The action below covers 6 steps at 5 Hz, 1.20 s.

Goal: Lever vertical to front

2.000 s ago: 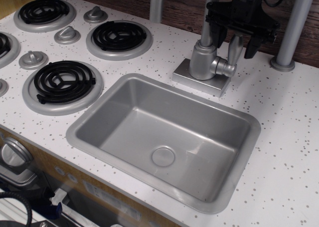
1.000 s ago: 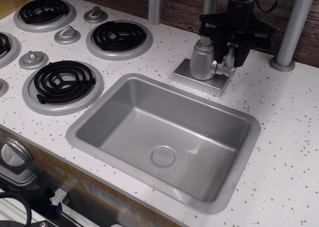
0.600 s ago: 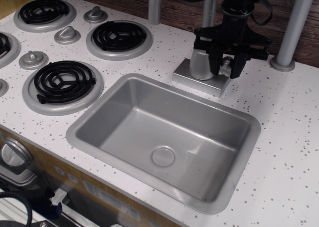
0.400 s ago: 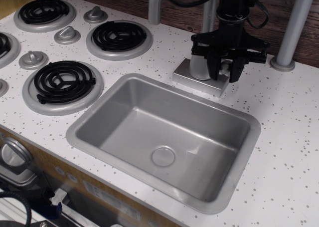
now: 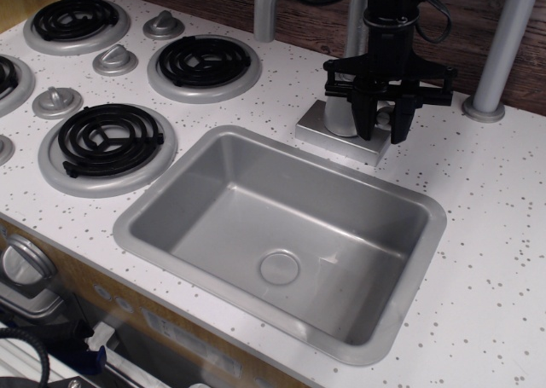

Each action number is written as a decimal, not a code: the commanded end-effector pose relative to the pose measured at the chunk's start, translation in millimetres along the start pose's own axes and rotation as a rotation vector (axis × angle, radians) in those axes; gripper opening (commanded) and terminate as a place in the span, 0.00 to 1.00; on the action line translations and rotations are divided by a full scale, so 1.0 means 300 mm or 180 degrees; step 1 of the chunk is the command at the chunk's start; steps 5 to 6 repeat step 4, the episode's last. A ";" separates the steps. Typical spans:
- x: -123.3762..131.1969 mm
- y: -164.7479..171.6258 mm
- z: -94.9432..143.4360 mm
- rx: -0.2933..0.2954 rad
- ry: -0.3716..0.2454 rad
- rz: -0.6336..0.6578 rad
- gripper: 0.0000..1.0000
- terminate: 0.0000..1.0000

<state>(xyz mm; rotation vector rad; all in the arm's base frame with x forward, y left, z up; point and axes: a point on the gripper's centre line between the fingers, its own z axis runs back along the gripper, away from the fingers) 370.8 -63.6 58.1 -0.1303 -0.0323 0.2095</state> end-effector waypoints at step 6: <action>0.009 -0.005 -0.009 -0.0144 -0.0009 0.0072 0.00 1.00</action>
